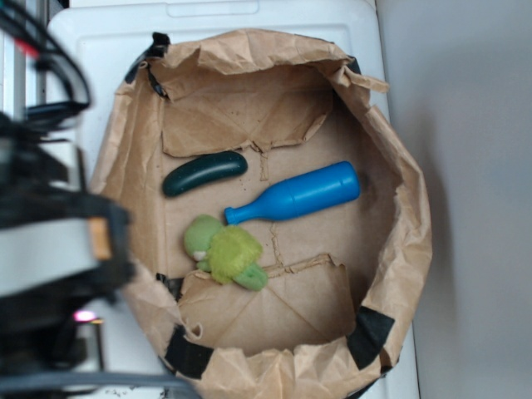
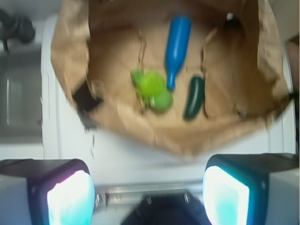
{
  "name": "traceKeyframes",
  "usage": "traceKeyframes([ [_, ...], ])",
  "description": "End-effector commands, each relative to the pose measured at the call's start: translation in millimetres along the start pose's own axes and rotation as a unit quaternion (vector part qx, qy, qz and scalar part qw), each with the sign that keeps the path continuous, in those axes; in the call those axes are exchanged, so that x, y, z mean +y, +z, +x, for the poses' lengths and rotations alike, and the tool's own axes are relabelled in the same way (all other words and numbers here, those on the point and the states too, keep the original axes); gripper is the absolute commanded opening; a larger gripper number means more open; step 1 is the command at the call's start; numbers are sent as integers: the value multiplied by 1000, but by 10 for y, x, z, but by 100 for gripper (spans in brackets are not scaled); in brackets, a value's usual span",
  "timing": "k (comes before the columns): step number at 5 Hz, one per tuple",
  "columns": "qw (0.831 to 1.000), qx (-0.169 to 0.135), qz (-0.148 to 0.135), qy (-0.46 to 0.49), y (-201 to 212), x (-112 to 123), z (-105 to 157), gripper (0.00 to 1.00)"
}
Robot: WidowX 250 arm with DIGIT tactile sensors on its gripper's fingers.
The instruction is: Grab the plastic pickle.
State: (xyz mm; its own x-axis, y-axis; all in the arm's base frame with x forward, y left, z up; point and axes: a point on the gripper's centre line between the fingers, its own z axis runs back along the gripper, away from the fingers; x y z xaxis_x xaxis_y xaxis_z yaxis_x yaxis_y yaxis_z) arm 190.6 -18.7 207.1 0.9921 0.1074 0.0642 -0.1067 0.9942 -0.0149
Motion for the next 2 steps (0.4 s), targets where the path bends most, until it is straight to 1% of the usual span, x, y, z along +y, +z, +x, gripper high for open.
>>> traceKeyframes([
  [1,999,-18,-32,-32,-220,252,548,100],
  [2,992,-1,-64,-108,-460,697,171,100],
])
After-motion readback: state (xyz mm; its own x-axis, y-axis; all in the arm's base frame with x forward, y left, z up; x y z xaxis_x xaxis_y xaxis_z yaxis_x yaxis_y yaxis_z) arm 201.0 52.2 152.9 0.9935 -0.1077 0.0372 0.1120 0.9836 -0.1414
